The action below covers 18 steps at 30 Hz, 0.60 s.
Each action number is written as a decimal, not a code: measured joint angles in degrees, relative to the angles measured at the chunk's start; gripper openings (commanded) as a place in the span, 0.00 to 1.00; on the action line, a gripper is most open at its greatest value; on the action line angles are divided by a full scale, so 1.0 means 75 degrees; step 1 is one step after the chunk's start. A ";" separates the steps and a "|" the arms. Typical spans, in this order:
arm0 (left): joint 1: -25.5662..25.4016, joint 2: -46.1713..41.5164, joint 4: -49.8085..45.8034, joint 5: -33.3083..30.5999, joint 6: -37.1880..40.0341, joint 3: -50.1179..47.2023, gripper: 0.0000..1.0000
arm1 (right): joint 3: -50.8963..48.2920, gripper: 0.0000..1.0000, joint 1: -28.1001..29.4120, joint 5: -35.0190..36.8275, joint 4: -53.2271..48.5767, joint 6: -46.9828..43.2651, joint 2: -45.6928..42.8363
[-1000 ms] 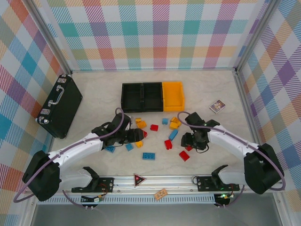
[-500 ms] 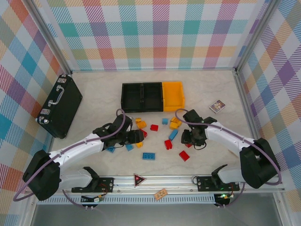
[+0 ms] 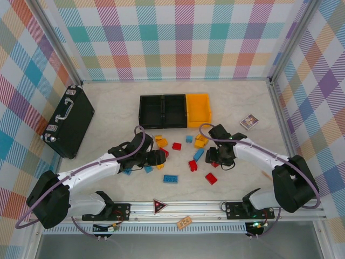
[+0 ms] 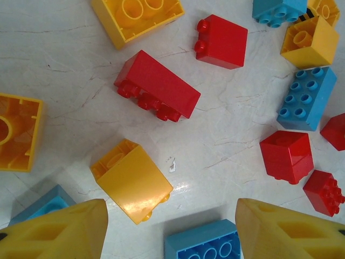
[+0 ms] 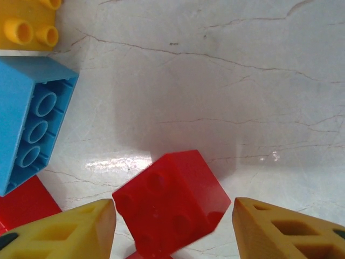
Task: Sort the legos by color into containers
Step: Move the lego to the bottom-center of the table, then pick up the lego from the bottom-center of the table.
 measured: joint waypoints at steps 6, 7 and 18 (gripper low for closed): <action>-0.0009 0.0047 0.0003 -0.0003 -0.0015 0.0000 0.64 | 0.0000 0.65 0.0006 0.0096 -0.0070 -0.0003 -0.0058; -0.0015 0.0076 0.0003 -0.0003 -0.0015 0.0000 0.64 | 0.0000 0.65 0.0006 0.0102 -0.0085 -0.0009 -0.0058; -0.0087 0.0245 0.0006 -0.0029 -0.0015 0.0000 0.64 | -0.0017 0.65 0.0006 0.0125 -0.0149 -0.0114 0.0236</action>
